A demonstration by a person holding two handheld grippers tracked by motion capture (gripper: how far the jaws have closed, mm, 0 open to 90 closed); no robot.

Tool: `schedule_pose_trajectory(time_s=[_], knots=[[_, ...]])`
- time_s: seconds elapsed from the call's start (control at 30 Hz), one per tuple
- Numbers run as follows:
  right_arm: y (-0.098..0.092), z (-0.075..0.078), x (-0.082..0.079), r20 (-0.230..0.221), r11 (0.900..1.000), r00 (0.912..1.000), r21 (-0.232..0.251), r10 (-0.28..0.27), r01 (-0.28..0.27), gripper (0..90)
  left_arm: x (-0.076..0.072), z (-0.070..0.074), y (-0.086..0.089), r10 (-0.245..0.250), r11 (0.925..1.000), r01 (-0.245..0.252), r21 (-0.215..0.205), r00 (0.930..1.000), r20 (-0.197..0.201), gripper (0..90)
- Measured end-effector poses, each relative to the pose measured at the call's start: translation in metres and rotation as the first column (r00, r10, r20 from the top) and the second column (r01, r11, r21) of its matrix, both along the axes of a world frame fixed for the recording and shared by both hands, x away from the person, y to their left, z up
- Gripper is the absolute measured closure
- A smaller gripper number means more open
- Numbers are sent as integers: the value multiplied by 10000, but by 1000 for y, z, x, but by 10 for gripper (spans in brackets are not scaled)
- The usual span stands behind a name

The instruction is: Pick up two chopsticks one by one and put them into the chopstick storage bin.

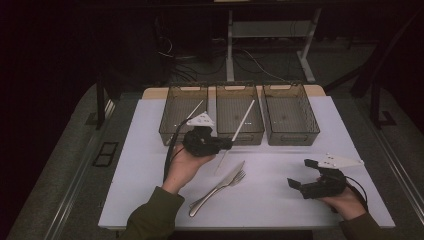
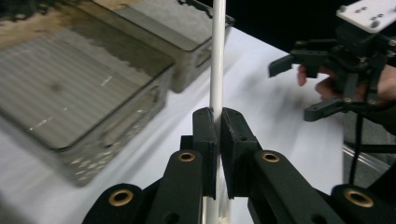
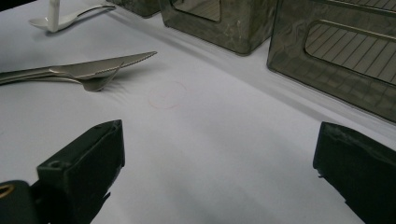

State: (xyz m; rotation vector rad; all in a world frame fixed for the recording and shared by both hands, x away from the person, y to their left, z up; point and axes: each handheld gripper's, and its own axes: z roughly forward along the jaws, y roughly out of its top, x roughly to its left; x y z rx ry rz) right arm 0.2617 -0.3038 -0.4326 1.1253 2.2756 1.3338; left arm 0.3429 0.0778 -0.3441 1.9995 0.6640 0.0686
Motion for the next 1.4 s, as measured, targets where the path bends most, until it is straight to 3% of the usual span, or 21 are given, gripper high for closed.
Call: schedule_pose_trajectory(time_s=[0.17,0.3,0.5,0.6,0.8,0.97,1.1,1.4], knots=[[0,0,1,21,10000,10000,0,9,-9,20,8,9,22,371,9993,-370,-57,9991,211,839],[0,0,1,35,10000,10000,20,-9,9,20,14,18,37,604,9982,-601,-68,9964,599,839],[1,-1,1,16,10000,10000,16,-9,9,20,33,29,59,777,9970,-774,-68,9942,739,838],[0,-1,1,4,10000,10000,34,-55,55,20,44,32,66,849,9962,-863,146,9933,786,838],[0,-2,2,-44,10000,10000,36,-77,78,20,64,39,80,1091,9939,-1103,65,9888,1017,838],[0,-2,1,-25,10000,10000,35,-89,89,20,81,43,85,1237,9909,-1294,370,9839,1292,838],[0,-2,1,-28,10000,10000,31,-87,87,20,95,39,91,1589,9853,-1658,406,9777,1375,838],[-2,-1,1,-44,9999,9999,70,-114,114,20,120,13,102,2456,9623,-2528,1007,9662,779,838]])
